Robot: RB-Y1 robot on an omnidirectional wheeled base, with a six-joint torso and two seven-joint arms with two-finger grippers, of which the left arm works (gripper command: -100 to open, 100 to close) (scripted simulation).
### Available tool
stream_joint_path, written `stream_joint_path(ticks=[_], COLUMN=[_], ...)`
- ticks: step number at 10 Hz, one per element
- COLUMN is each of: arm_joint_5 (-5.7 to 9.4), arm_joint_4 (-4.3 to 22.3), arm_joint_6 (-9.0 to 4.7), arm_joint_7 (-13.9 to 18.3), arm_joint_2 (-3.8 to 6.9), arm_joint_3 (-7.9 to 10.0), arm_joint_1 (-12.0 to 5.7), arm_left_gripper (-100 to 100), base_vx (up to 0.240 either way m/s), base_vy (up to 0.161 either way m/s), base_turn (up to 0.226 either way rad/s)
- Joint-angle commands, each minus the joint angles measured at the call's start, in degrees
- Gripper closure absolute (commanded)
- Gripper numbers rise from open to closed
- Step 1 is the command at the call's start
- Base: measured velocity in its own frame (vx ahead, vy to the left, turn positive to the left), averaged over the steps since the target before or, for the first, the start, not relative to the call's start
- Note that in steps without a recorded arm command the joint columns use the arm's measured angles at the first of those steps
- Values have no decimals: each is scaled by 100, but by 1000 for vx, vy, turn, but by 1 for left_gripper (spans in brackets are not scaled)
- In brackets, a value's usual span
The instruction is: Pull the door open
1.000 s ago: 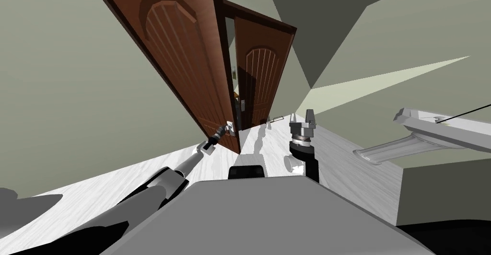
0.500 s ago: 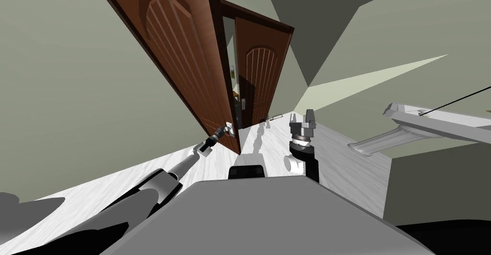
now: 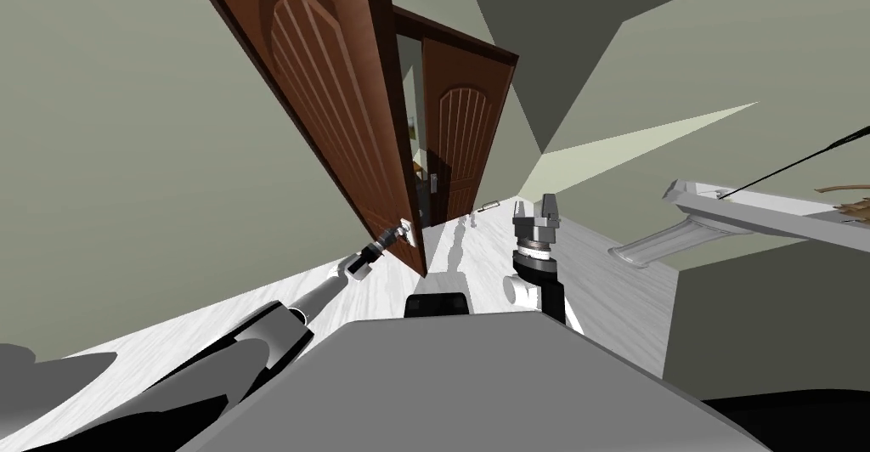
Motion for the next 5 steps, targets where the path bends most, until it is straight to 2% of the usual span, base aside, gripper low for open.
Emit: stream_joint_path(ticks=[1, 2, 3, 5], arm_joint_5=[-20, 1, -7, -12], arm_joint_4=[-91, -58, -26, 0], arm_joint_6=[-163, -77, -237, -354], arm_joint_7=[81, 45, 105, 143], arm_joint_2=[74, 87, 169, 221], arm_joint_3=[-125, -41, -107, -154], arm_joint_1=[78, 46, 77, 89], arm_left_gripper=[100, 100, 100, 100], base_vx=[-79, -33, -99, -134], base_vy=[91, 47, 103, 135], base_turn=[-61, -2, -129, -102])
